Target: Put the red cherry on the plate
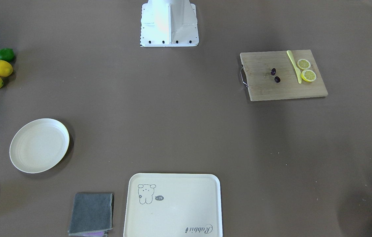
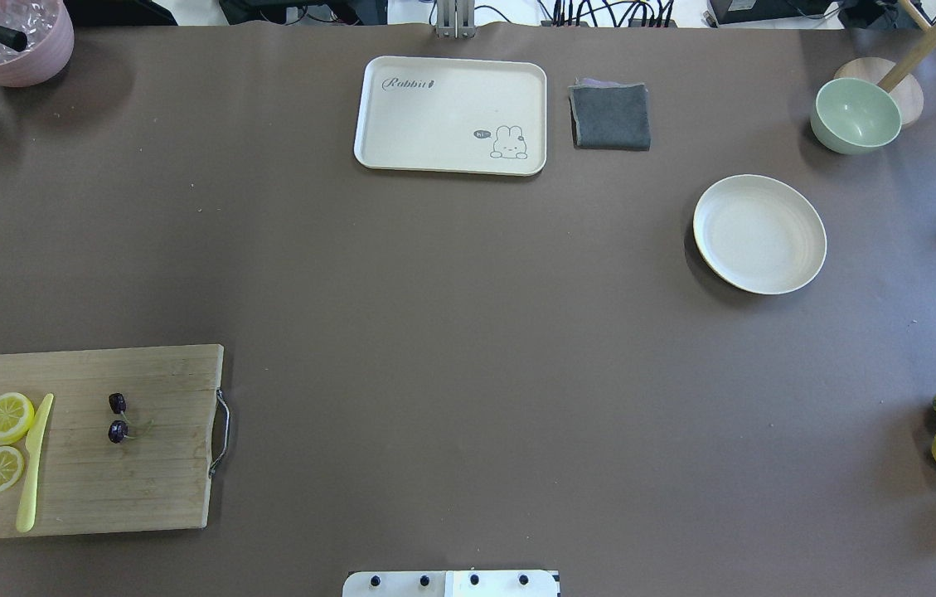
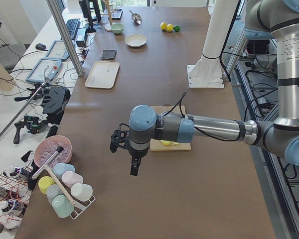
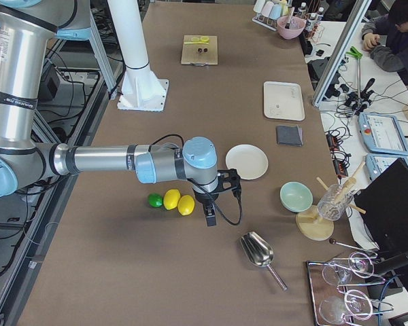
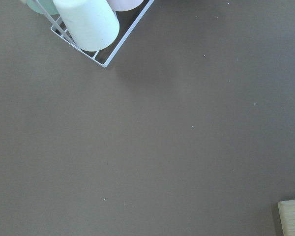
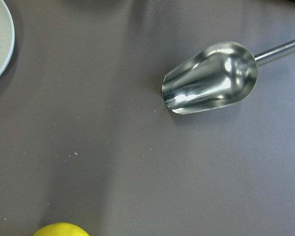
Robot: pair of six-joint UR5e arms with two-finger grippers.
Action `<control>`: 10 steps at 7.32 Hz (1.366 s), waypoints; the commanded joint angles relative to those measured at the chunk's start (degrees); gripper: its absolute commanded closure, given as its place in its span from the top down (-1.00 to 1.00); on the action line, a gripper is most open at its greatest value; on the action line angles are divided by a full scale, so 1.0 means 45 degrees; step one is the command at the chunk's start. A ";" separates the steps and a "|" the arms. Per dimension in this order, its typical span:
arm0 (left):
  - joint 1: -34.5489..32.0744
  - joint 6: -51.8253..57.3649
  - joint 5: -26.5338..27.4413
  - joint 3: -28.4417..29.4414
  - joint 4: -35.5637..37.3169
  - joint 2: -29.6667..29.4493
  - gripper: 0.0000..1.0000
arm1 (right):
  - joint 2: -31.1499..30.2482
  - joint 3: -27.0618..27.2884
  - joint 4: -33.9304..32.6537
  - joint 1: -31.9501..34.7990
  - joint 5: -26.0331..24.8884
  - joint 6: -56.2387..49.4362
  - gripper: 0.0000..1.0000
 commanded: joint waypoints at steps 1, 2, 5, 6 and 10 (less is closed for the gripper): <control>-0.0049 -0.0026 -0.0004 -0.0426 -0.0038 -0.0225 0.97 | 0.0060 0.0035 0.1565 0.0160 -0.0018 0.0082 1.00; -0.0127 -0.0007 0.0112 -0.0294 -0.0425 -0.0844 0.97 | 0.0235 0.0190 0.1877 0.0374 0.0021 0.0102 1.00; -0.0498 0.0032 -0.0428 0.0099 -0.1773 -0.1184 0.97 | 0.0702 0.0387 0.1803 0.0532 0.0370 0.0141 1.00; -0.0460 -0.0045 -0.1130 0.0330 -0.1932 -0.1260 0.97 | 0.0879 0.0213 0.1686 0.0416 0.1262 0.0354 1.00; -0.0031 -0.0085 -0.1176 0.0215 -0.1972 -0.1222 0.97 | 0.1523 -0.1227 0.5051 -0.3947 -0.0281 0.8620 0.98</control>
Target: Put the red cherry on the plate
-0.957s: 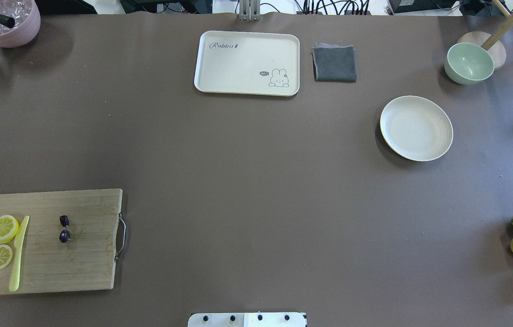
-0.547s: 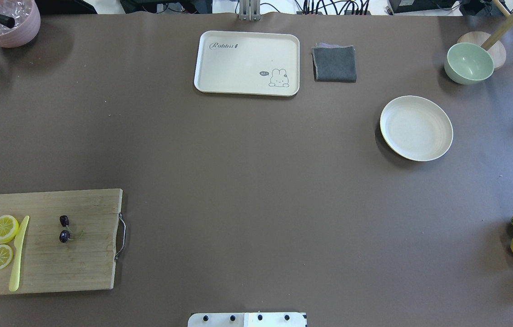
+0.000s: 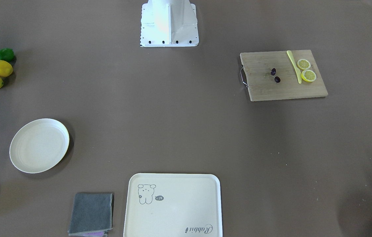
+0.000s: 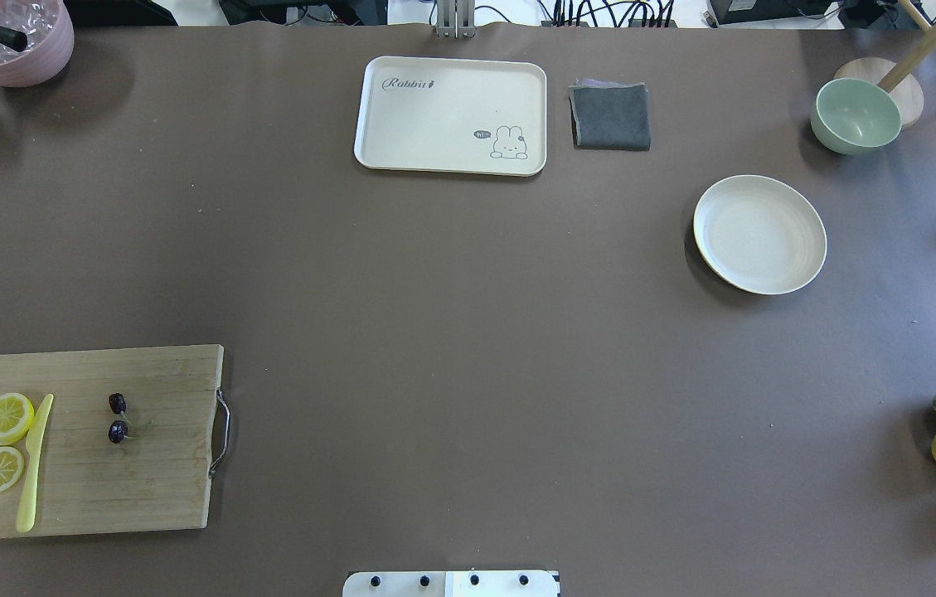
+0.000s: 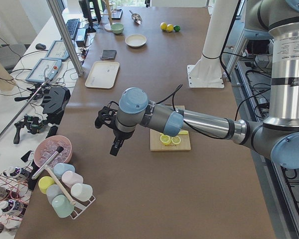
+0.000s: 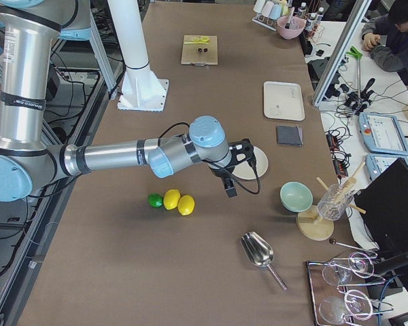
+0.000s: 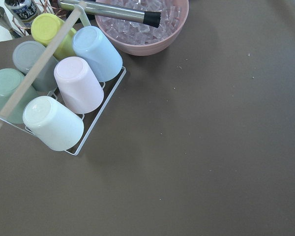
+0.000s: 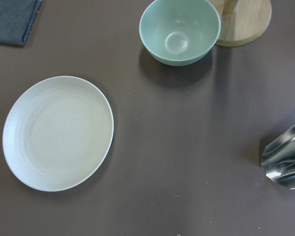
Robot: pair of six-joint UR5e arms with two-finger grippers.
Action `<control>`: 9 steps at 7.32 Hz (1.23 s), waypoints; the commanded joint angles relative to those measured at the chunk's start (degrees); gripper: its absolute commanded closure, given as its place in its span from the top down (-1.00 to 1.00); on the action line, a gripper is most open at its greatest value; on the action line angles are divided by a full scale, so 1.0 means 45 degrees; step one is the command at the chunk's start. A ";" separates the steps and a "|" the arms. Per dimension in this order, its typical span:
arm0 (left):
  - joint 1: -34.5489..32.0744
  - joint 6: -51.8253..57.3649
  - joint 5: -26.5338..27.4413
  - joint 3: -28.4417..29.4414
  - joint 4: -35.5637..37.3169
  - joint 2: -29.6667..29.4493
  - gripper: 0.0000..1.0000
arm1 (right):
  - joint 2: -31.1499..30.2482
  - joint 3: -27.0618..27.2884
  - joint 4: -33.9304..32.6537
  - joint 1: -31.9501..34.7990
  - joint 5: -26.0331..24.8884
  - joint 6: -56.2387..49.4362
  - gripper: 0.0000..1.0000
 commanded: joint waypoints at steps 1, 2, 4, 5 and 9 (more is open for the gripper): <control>0.0129 -0.0026 -0.0020 -0.0002 -0.0009 0.0056 0.97 | 0.0616 -0.1776 0.2850 -0.2444 -0.1569 0.3424 0.92; 0.0129 -0.0026 -0.0020 -0.0002 -0.0009 0.0056 0.97 | 0.0756 -0.2599 0.4064 -0.3014 -0.1690 0.4403 0.77; 0.0148 -0.0026 -0.0001 -0.0001 -0.0009 0.0056 0.97 | 0.0719 -0.2764 0.4506 -0.3506 -0.1982 0.5602 0.50; 0.0149 -0.0026 -0.0001 -0.0002 -0.0009 0.0076 0.97 | 0.0776 -0.2764 0.4506 -0.3895 -0.2448 0.6049 0.38; 0.0149 -0.0026 -0.0001 0.0018 -0.0184 0.0096 0.97 | 0.2667 -0.4867 0.4951 -0.4640 -0.3624 0.7167 0.18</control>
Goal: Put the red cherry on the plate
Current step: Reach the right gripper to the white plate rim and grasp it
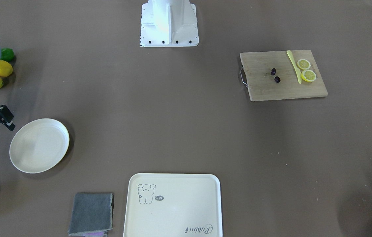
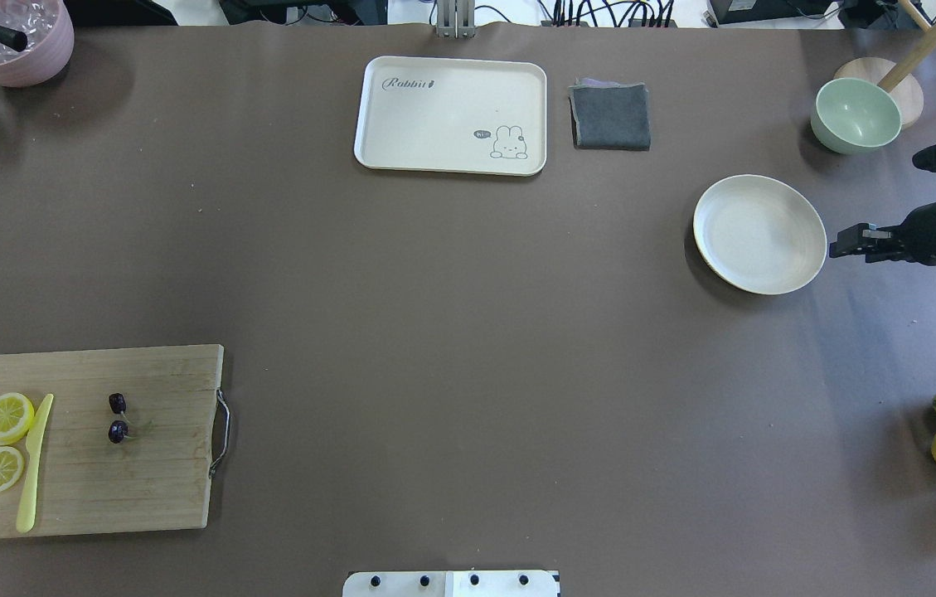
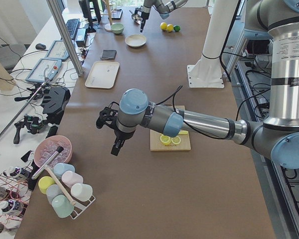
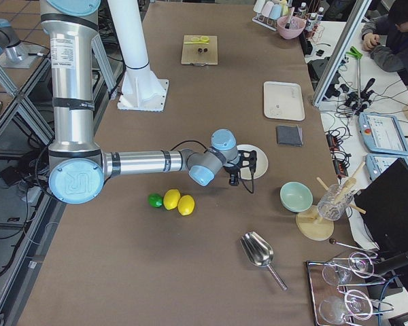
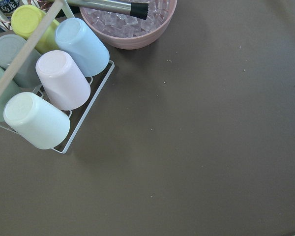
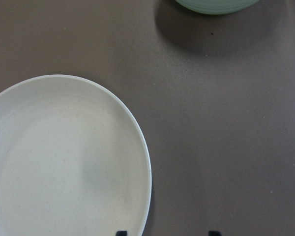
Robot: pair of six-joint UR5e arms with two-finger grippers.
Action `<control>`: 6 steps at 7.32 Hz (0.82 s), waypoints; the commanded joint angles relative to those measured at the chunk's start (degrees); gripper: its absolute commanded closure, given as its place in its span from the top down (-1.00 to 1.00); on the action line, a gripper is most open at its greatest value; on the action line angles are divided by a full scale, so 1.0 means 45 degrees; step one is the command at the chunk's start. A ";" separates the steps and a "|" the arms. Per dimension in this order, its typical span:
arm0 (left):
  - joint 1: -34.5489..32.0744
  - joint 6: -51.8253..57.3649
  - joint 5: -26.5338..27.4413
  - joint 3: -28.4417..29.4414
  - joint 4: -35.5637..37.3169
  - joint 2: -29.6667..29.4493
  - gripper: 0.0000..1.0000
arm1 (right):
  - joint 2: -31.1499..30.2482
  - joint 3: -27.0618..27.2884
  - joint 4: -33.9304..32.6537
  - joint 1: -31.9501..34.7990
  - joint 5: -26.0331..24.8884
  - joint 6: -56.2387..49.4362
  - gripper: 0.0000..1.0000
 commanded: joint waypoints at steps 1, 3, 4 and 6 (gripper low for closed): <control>0.0000 0.0013 0.0020 0.0001 -0.0012 0.0004 0.97 | 0.0719 -0.1163 0.0597 -0.0228 -0.0193 0.0111 0.14; 0.0000 -0.0007 0.0020 0.0001 -0.0012 0.0004 0.97 | 0.0876 -0.1167 0.0659 -0.0579 -0.0523 0.0598 0.03; 0.0000 -0.0007 0.0020 0.0001 -0.0012 -0.0015 0.97 | 0.0936 -0.1128 0.0659 -0.0677 -0.0564 0.1141 -0.42; 0.0000 -0.0007 0.0020 0.0001 -0.0012 -0.0015 0.97 | 0.0917 -0.0952 0.0678 -0.0678 -0.0525 0.1693 -1.00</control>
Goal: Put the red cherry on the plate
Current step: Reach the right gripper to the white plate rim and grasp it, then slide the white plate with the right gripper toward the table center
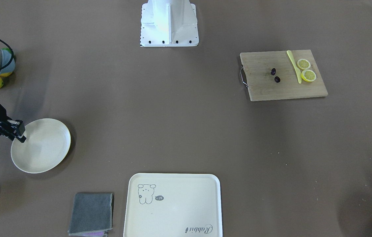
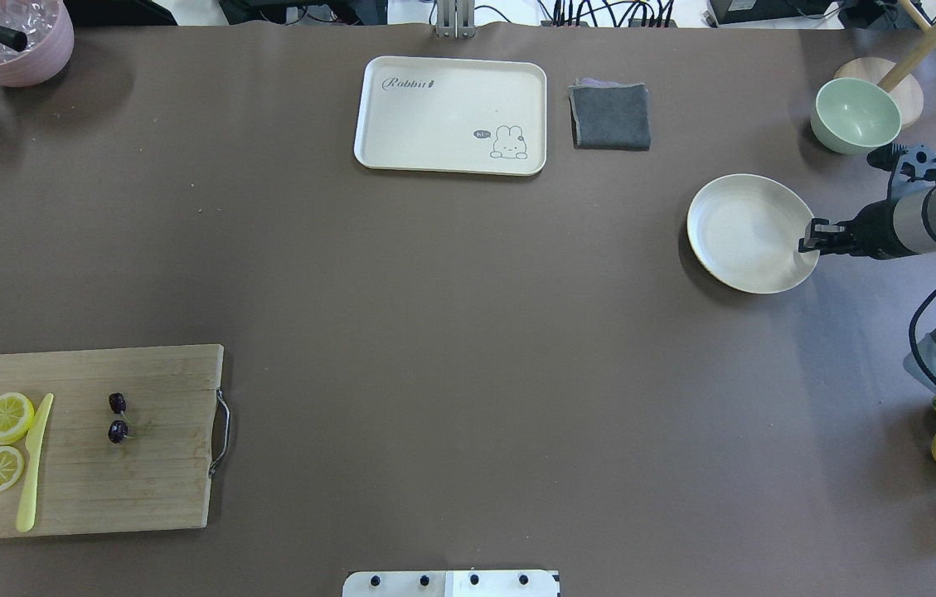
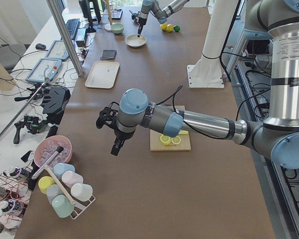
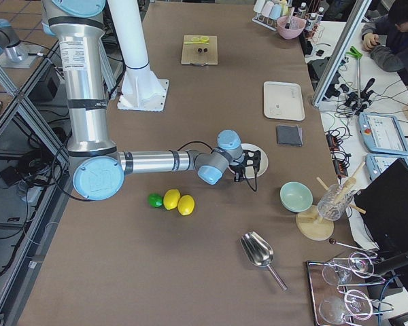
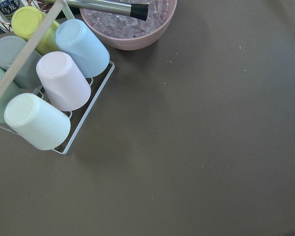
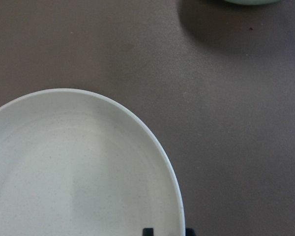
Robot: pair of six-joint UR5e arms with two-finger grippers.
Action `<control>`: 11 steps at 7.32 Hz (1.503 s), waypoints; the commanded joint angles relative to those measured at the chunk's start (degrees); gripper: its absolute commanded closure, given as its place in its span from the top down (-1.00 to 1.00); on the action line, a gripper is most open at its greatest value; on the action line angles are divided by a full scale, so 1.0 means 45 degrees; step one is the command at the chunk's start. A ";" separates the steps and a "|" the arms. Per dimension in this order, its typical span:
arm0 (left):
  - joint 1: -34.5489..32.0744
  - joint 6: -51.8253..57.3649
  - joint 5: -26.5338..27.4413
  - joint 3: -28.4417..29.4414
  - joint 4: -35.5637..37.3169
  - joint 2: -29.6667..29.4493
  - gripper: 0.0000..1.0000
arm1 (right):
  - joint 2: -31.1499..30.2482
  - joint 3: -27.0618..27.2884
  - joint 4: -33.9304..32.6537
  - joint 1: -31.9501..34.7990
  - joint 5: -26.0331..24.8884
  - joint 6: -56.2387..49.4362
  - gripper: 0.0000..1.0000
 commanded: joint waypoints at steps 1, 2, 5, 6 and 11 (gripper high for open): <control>0.0000 -0.0001 0.0000 0.0000 0.0000 -0.0003 0.97 | 0.0029 0.0227 0.0010 -0.0023 0.0005 0.0325 -1.00; 0.0000 -0.0001 0.0000 0.0000 0.0000 -0.0003 0.97 | 0.0029 0.0712 -0.0029 -0.0023 0.0044 0.0538 -1.00; 0.0000 -0.0001 0.0000 0.0000 0.0000 -0.0003 0.97 | 0.0902 0.3053 -0.1096 -0.0739 -0.0013 0.4258 -1.00; 0.0000 -0.0001 -0.0019 -0.0020 0.0000 -0.0003 0.97 | 0.1585 0.3563 -0.1838 -0.1674 -0.0672 0.5276 -1.00; 0.0000 0.0019 -0.0020 0.0000 -0.0331 0.0016 0.97 | 0.5513 0.3608 -0.6469 -0.6988 -0.6239 0.8406 -1.00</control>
